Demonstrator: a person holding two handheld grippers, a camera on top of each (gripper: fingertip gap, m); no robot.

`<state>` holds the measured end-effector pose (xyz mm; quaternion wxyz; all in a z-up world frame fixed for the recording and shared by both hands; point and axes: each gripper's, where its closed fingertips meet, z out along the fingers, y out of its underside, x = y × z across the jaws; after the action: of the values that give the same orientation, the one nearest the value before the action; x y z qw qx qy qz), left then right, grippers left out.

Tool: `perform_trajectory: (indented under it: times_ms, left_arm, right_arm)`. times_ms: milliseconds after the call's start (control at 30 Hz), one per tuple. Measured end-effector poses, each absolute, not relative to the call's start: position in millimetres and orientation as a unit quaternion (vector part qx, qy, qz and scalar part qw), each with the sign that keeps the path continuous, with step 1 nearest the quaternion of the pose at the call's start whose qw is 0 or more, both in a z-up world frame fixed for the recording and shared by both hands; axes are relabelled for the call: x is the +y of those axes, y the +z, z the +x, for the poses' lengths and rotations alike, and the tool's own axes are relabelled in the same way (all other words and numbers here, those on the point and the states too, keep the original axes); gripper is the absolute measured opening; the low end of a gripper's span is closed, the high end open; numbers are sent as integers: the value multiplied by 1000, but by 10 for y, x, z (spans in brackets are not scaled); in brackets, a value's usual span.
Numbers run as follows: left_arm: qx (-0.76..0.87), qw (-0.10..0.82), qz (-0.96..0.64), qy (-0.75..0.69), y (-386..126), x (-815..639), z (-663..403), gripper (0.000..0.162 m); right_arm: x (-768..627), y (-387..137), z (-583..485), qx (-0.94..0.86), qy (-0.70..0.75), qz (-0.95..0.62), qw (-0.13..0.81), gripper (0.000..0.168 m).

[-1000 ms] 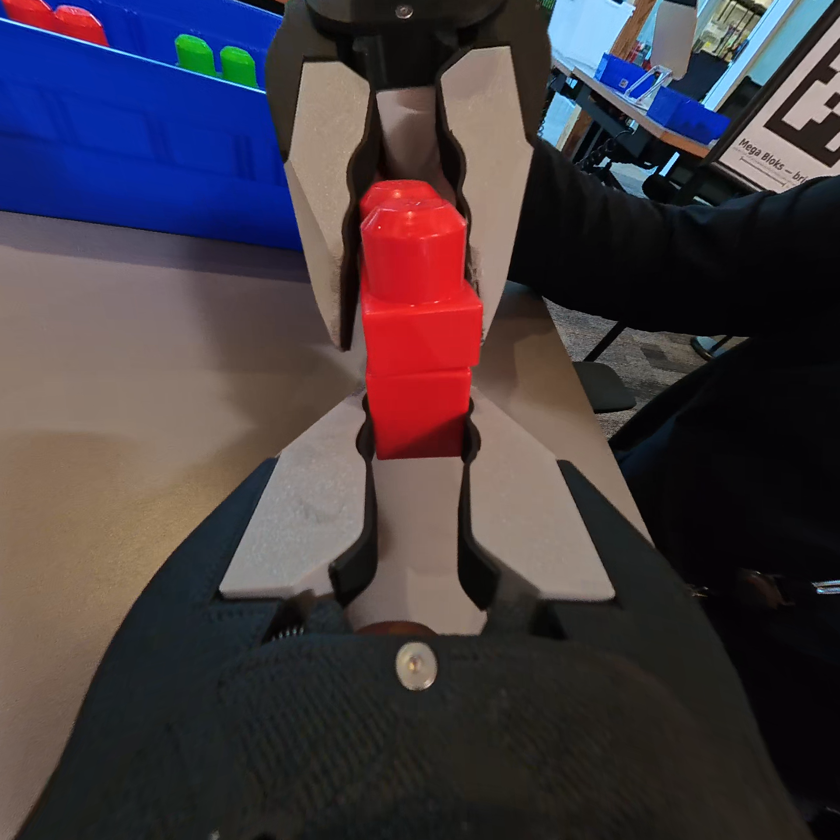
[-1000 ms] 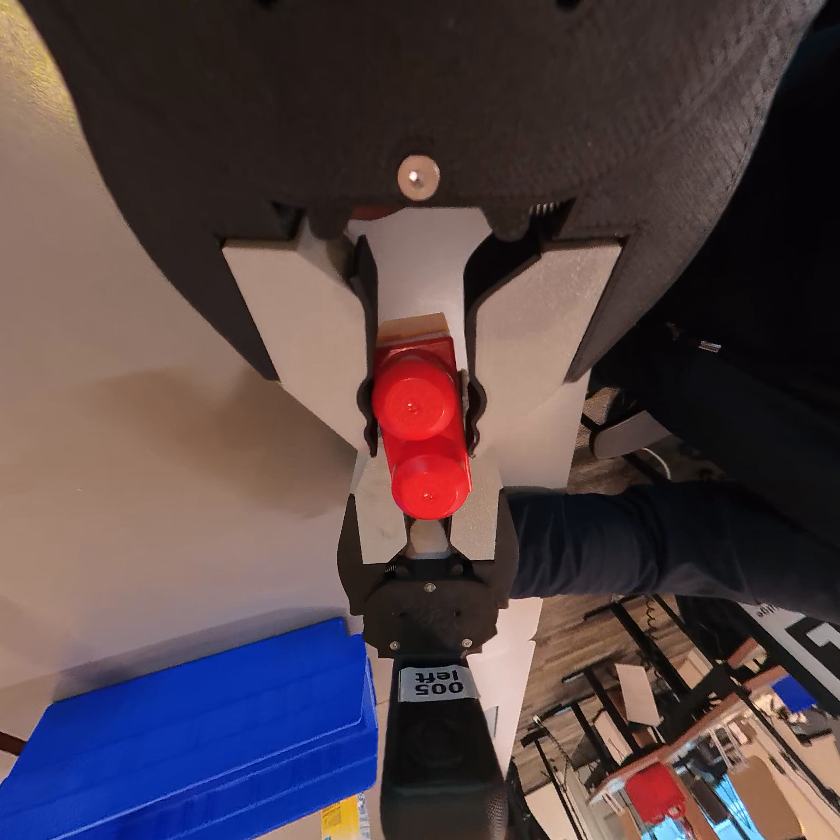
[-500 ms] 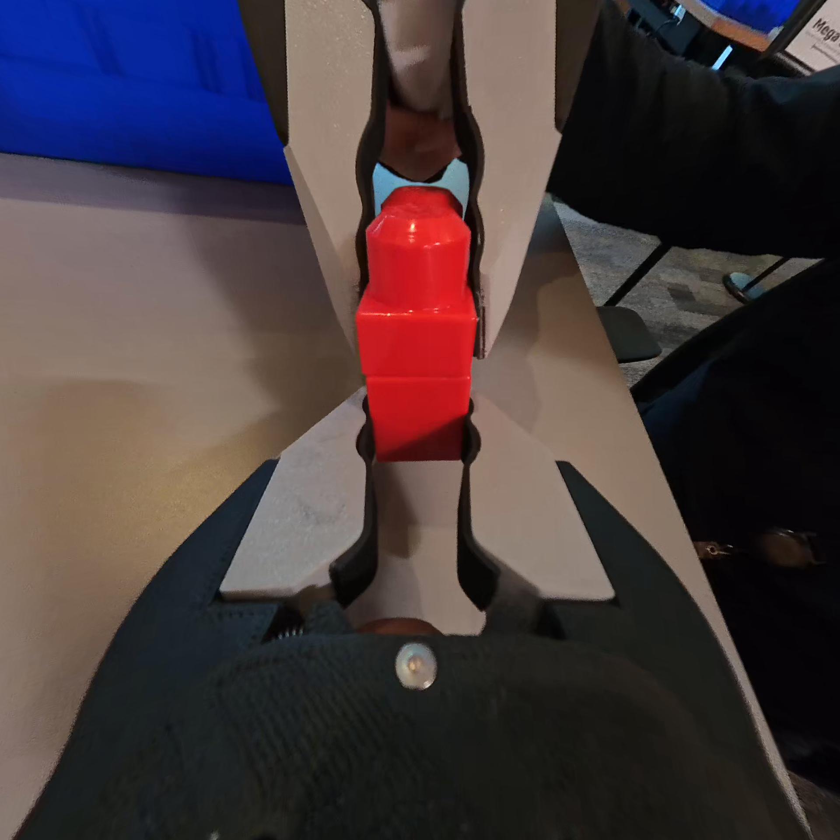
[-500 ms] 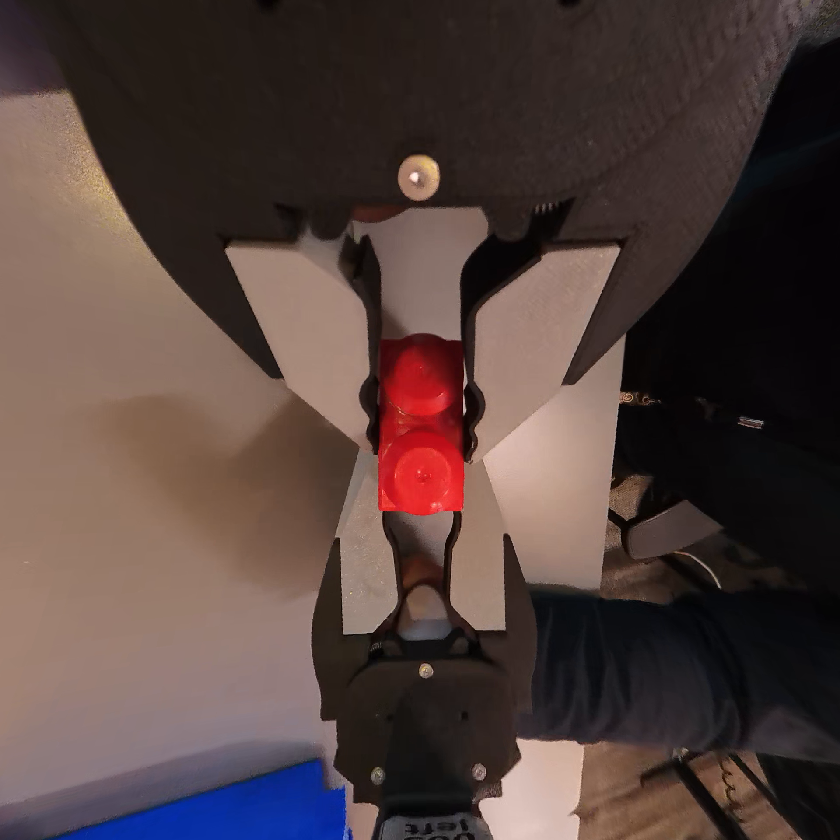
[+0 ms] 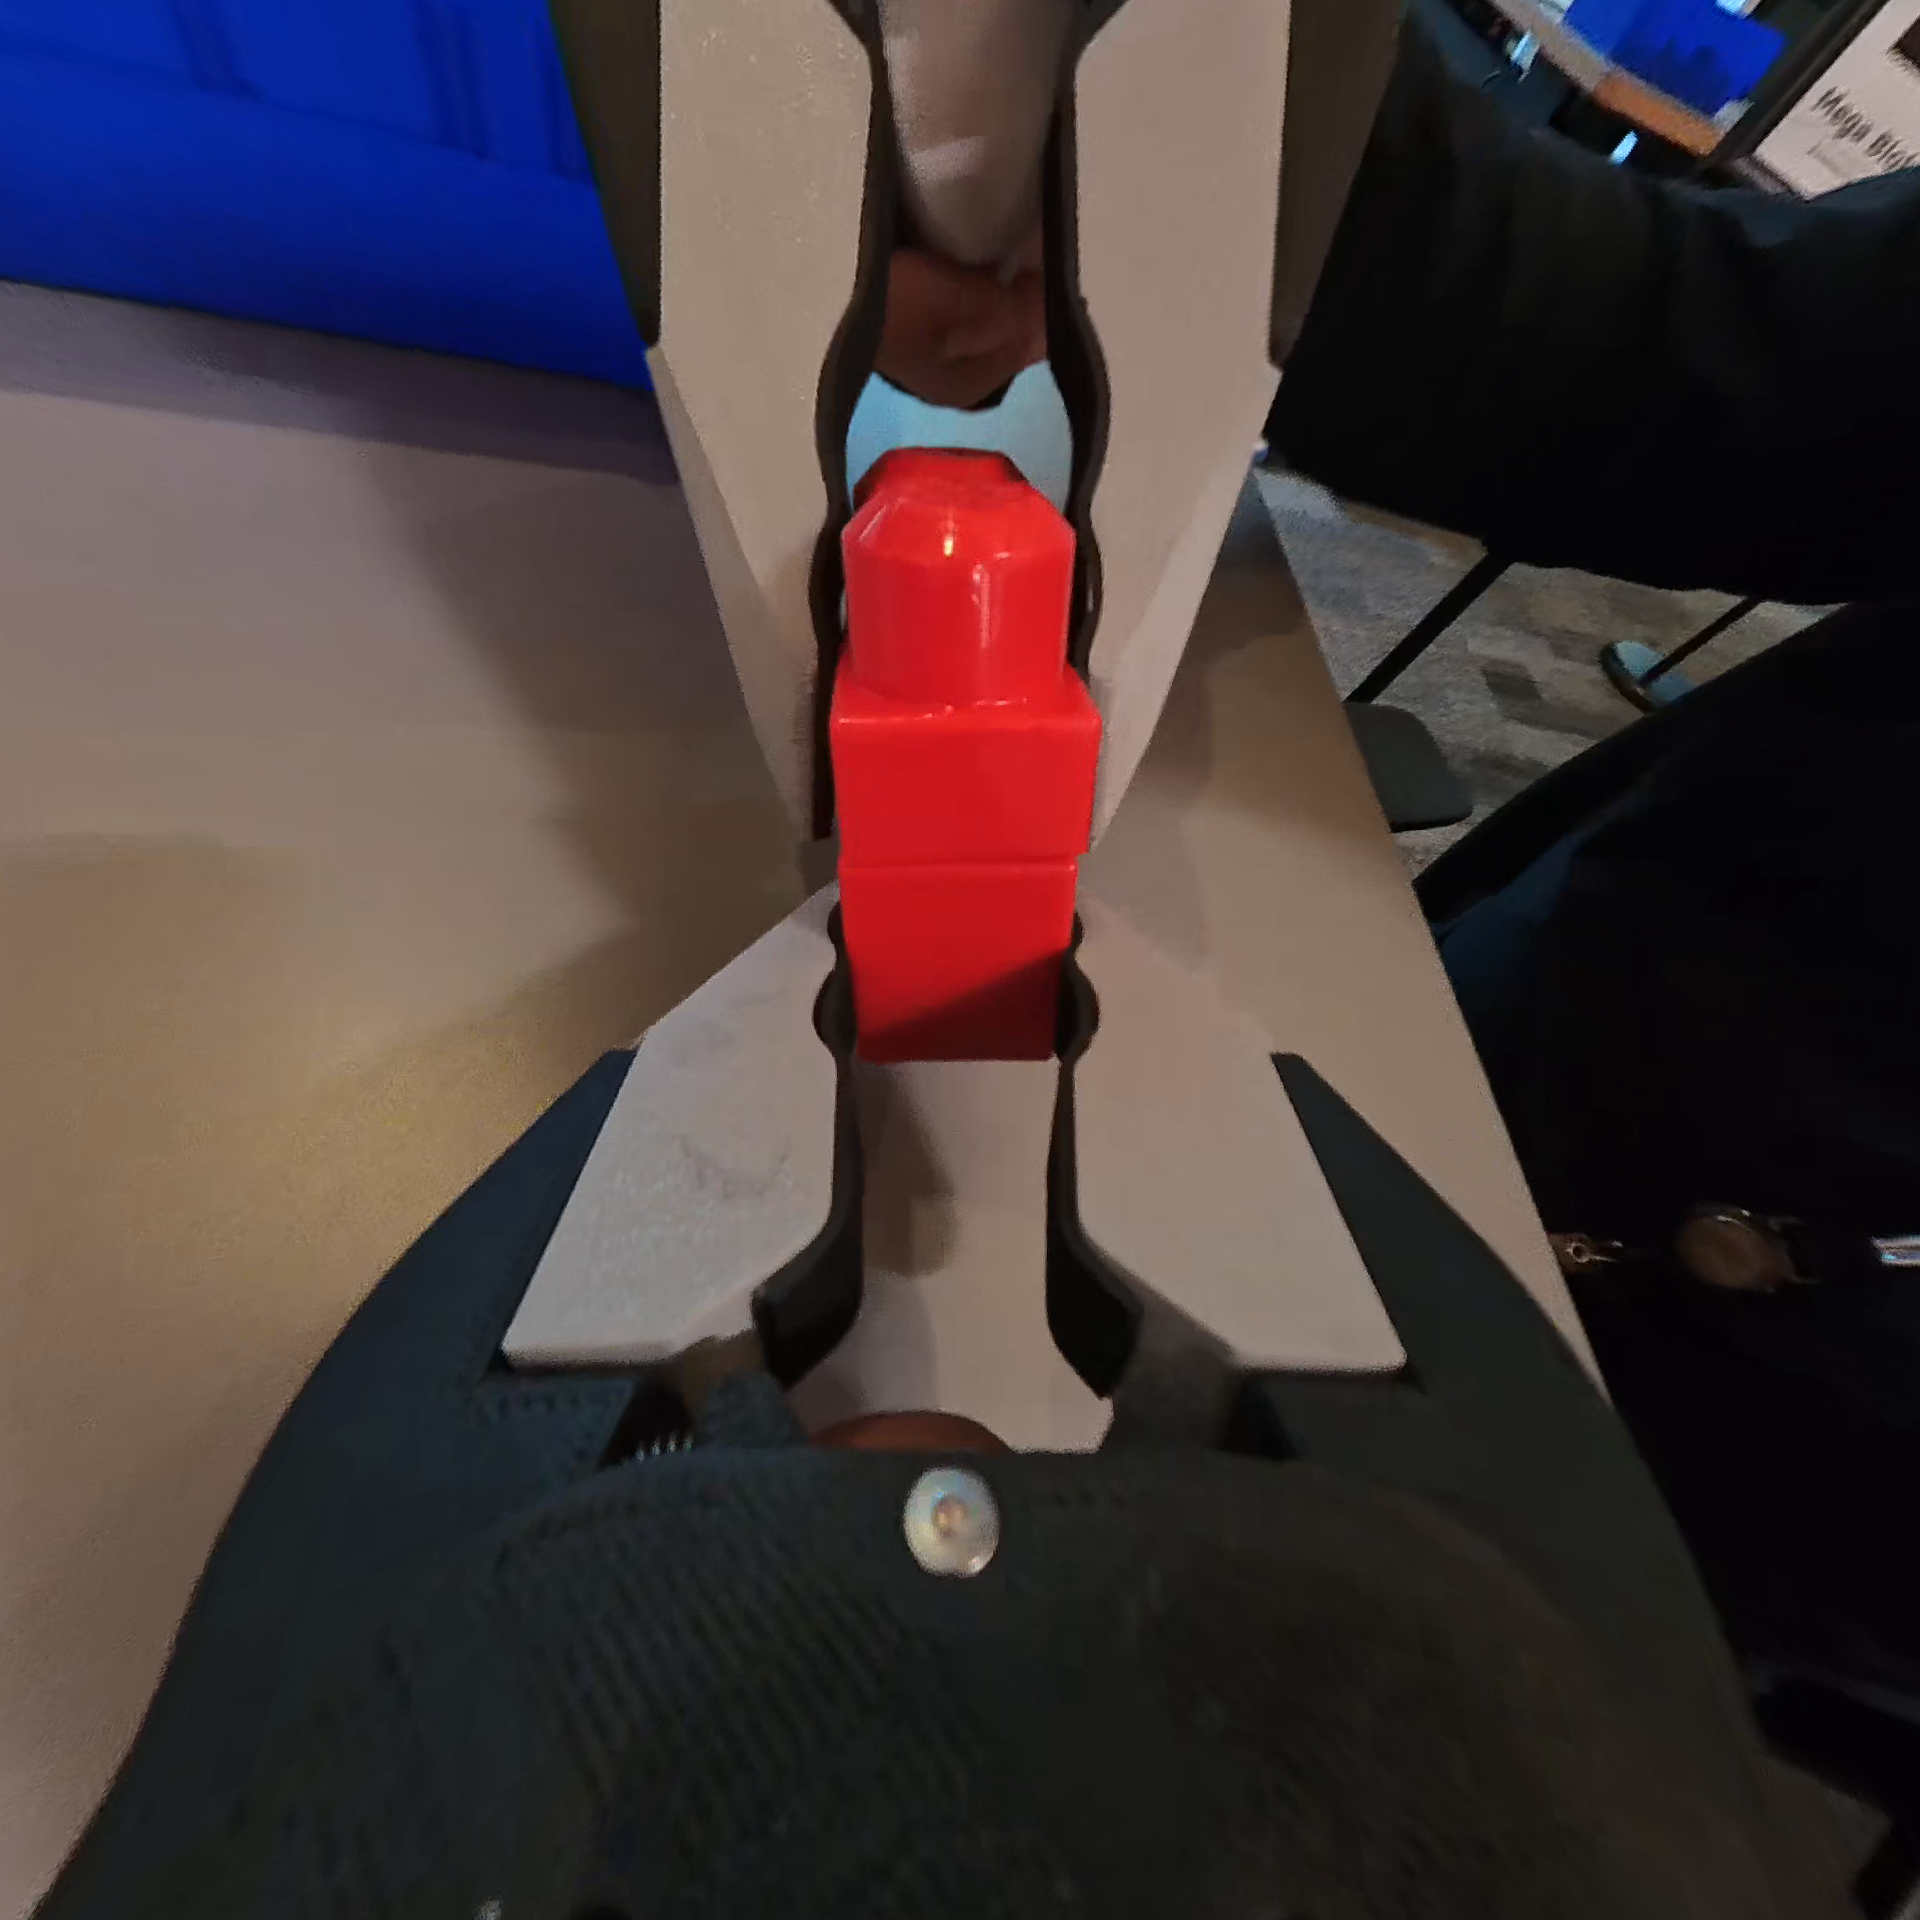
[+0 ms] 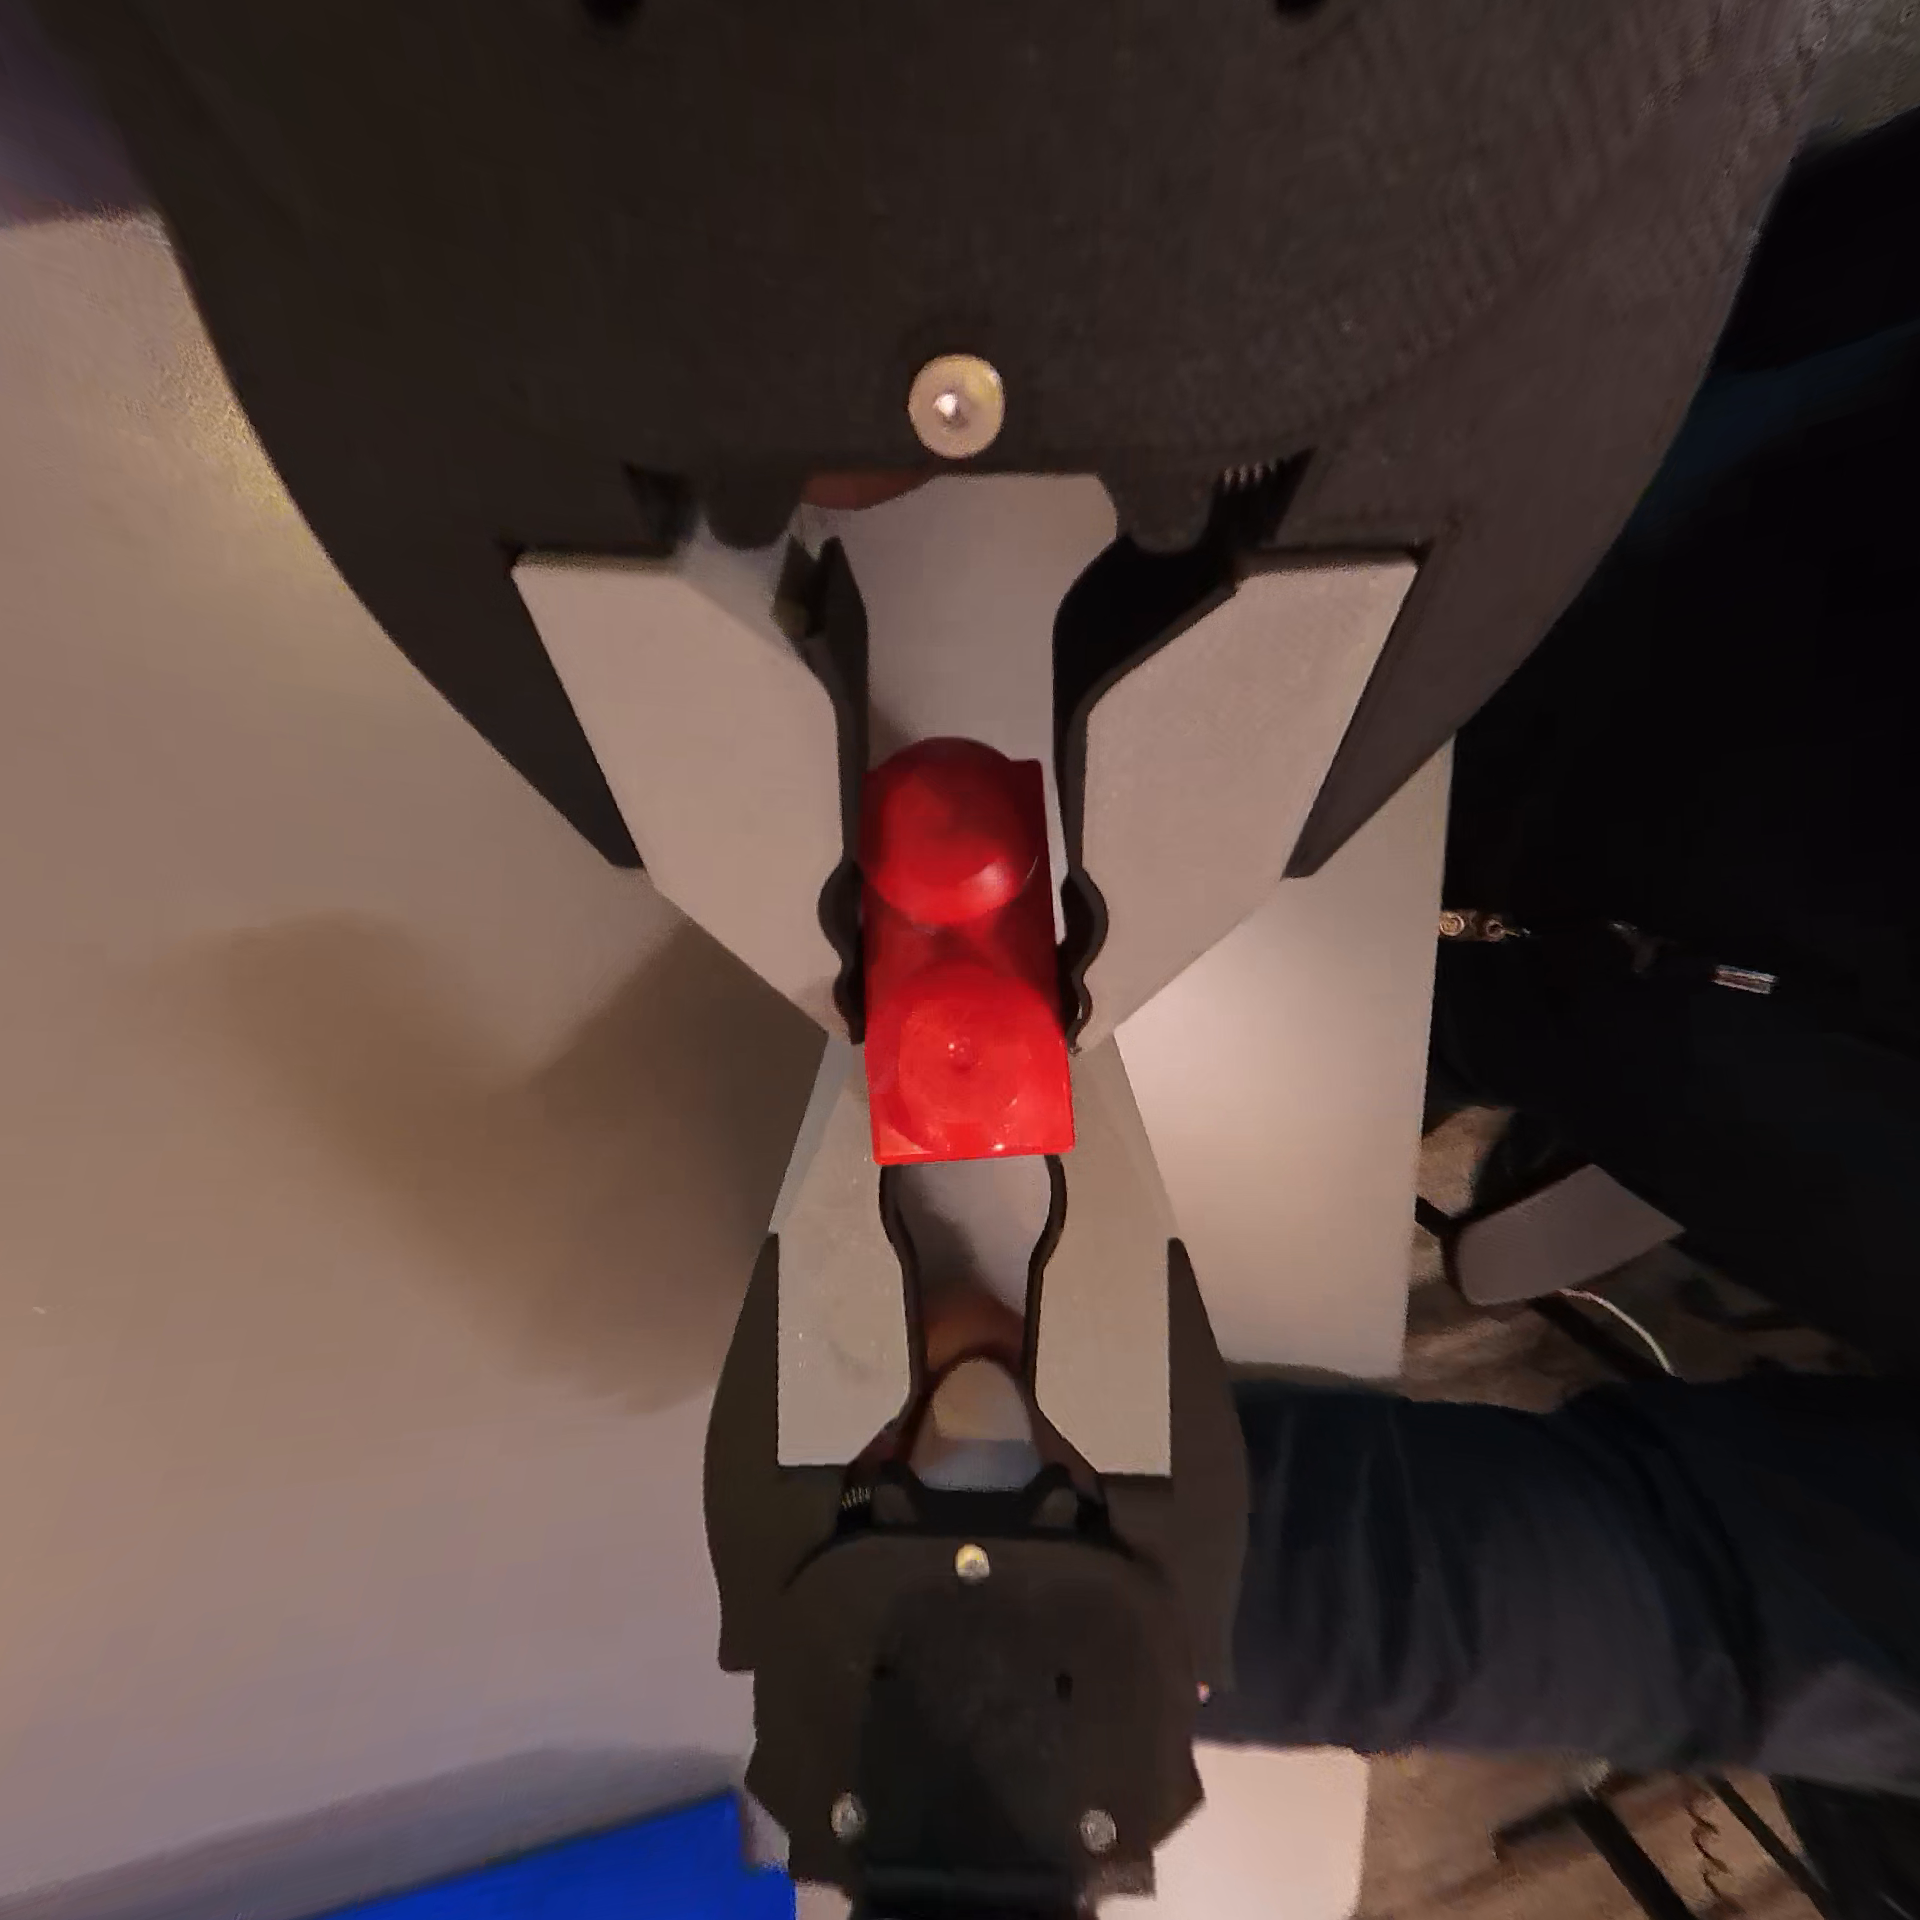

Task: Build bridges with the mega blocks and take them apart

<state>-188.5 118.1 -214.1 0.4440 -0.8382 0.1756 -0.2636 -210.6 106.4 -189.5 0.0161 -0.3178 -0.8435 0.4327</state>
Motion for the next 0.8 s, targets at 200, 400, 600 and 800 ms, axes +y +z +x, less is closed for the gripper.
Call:
perform_trajectory:
  times_ms: [200,400,600,800]
  left_arm:
    - [157,458,-838,-253,-2109,1228,-1961,35]
    - [139,474,-807,-323,-1915,1138,-1990,52]
    - [140,519,-791,-292,-1710,1061,-2174,50]
    - [132,513,-802,-277,-1778,1090,-2223,50]
  right_arm:
    - [1086,-1956,-2134,-838,429,-338,18,34]
    - [1122,-1759,-2214,-777,500,-382,-13,34]
    - [1318,-1502,-2247,-685,576,-442,-58,33]
    - [1413,-1314,-2200,-676,583,-451,-36,33]
